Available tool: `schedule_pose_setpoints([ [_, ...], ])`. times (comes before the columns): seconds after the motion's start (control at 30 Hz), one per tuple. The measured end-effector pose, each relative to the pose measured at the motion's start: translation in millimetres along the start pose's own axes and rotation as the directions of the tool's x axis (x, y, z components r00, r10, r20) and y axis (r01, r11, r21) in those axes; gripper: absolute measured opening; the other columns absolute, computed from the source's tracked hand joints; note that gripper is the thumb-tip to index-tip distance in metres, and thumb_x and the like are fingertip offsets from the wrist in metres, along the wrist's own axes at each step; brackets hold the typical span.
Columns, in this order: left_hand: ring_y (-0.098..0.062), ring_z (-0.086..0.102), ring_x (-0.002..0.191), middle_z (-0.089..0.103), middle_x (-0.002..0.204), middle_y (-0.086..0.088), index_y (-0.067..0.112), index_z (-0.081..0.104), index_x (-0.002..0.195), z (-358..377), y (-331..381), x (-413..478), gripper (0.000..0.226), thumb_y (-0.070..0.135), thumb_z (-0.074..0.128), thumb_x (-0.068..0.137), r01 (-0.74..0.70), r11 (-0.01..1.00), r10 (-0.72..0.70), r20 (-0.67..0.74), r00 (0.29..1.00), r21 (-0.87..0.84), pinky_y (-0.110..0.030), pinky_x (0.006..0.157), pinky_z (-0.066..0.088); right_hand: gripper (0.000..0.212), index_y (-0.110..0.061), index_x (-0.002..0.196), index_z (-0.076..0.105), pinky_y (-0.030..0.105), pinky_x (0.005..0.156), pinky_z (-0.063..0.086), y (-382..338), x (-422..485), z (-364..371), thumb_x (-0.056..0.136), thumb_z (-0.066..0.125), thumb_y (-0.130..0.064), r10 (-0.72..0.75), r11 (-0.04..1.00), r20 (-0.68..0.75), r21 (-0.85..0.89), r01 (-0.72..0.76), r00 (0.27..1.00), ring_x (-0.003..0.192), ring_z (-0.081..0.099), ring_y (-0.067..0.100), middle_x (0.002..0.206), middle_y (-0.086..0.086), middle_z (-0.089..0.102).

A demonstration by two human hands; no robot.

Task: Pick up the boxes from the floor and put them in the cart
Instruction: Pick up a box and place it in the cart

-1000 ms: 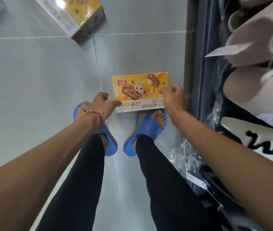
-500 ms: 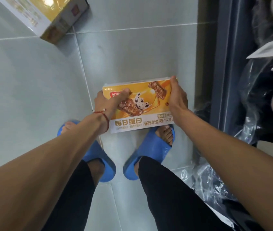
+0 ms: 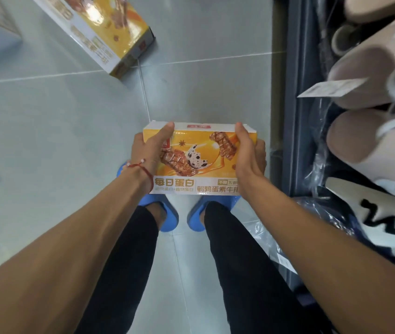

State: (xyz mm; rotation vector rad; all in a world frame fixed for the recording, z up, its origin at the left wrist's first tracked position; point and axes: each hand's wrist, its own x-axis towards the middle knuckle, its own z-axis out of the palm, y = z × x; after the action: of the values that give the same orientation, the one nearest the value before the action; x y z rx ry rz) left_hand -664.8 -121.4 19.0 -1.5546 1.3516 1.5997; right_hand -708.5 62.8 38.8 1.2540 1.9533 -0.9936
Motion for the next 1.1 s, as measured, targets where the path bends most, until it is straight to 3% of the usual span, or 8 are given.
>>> schedule_pose_setpoints([
  [0.2, -0.027, 0.076, 0.089, 0.077, 0.104, -0.008, 0.014, 0.055, 0.133, -50.9, 33.1, -101.5, 0.071, 0.059, 0.069, 0.081, -0.043, 0.996, 0.044, 0.002, 0.999, -0.073, -0.045, 0.084, 0.06, 0.049, -0.034, 0.112, 0.051, 0.048, 0.088, 0.061, -45.2, -100.8, -34.5, 0.089, 0.052, -0.078, -0.02, 0.999, 0.042, 0.037, 0.018, 0.999, 0.092, 0.073, 0.024, 0.105, -0.003, 0.072],
  [0.33, -0.03, 0.074, 0.094, 0.074, 0.105, -0.019, 0.005, 0.058, 0.114, -81.8, 56.6, -165.7, 0.055, 0.056, 0.05, 0.095, -0.105, 0.984, 0.1, -0.04, 0.994, -0.146, -0.034, 0.074, 0.057, 0.054, -0.031, 0.115, 0.047, 0.051, 0.091, 0.059, -66.6, -175.1, -57.8, 0.09, 0.047, -0.08, -0.054, 0.998, 0.072, 0.041, 0.051, 0.996, 0.094, 0.073, 0.026, 0.107, 0.0, 0.071],
  [0.5, -0.035, 0.07, 0.106, 0.07, 0.116, -0.02, 0.006, 0.045, 0.139, -121.0, 71.5, -240.1, 0.069, 0.055, 0.052, 0.091, -0.102, 0.958, 0.094, -0.041, 0.995, -0.267, -0.044, 0.087, 0.057, 0.057, -0.027, 0.124, 0.045, 0.053, 0.093, 0.058, -79.1, -263.0, -88.1, 0.092, 0.052, -0.073, -0.113, 0.993, 0.102, 0.054, 0.108, 0.988, 0.096, 0.073, 0.026, 0.109, 0.002, 0.072],
  [0.67, -0.035, 0.071, 0.103, 0.069, 0.117, -0.021, 0.007, 0.043, 0.14, -160.3, 77.4, -320.2, 0.066, 0.051, 0.051, 0.093, -0.102, 0.933, 0.1, -0.023, 0.995, -0.345, -0.039, 0.076, 0.058, 0.044, -0.03, 0.131, 0.044, 0.054, 0.095, 0.056, -89.7, -343.0, -114.0, 0.099, 0.052, -0.06, -0.152, 0.988, 0.156, 0.019, 0.151, 0.976, 0.1, 0.071, 0.024, 0.114, 0.004, 0.072],
  [0.83, -0.02, 0.075, 0.081, 0.074, 0.105, -0.012, 0.013, 0.043, 0.14, -203.9, 80.4, -399.9, 0.062, 0.044, 0.056, 0.088, -0.21, 0.891, 0.208, -0.048, 0.977, -0.403, -0.031, 0.064, 0.057, 0.034, -0.03, 0.129, 0.056, 0.049, 0.092, 0.057, -102.1, -417.7, -141.5, 0.099, 0.054, -0.045, -0.273, 0.962, 0.289, 0.071, 0.264, 0.918, 0.103, 0.072, 0.025, 0.115, 0.003, 0.074],
  [1.0, -0.018, 0.076, 0.08, 0.077, 0.095, -0.001, 0.02, 0.052, 0.134, -232.1, 64.3, -466.5, 0.06, 0.044, 0.058, 0.078, -0.302, 0.821, 0.297, -0.09, 0.951, -0.485, -0.024, 0.058, 0.057, 0.023, -0.022, 0.112, 0.064, 0.036, 0.074, 0.051, -108.8, -468.4, -161.6, 0.097, 0.054, -0.037, -0.342, 0.936, 0.383, 0.056, 0.348, 0.858, 0.092, 0.073, 0.028, 0.103, 0.008, 0.077],
  [1.1, -0.017, 0.076, 0.082, 0.077, 0.095, 0.001, 0.022, 0.053, 0.131, -238.1, 46.4, -497.3, 0.056, 0.046, 0.056, 0.081, -0.337, 0.783, 0.309, -0.143, 0.94, -0.524, -0.024, 0.059, 0.058, 0.031, -0.027, 0.11, 0.064, 0.039, 0.078, 0.053, -107.8, -493.1, -166.7, 0.087, 0.054, -0.046, -0.373, 0.91, 0.453, 0.007, 0.415, 0.81, 0.093, 0.073, 0.026, 0.102, 0.005, 0.078],
])
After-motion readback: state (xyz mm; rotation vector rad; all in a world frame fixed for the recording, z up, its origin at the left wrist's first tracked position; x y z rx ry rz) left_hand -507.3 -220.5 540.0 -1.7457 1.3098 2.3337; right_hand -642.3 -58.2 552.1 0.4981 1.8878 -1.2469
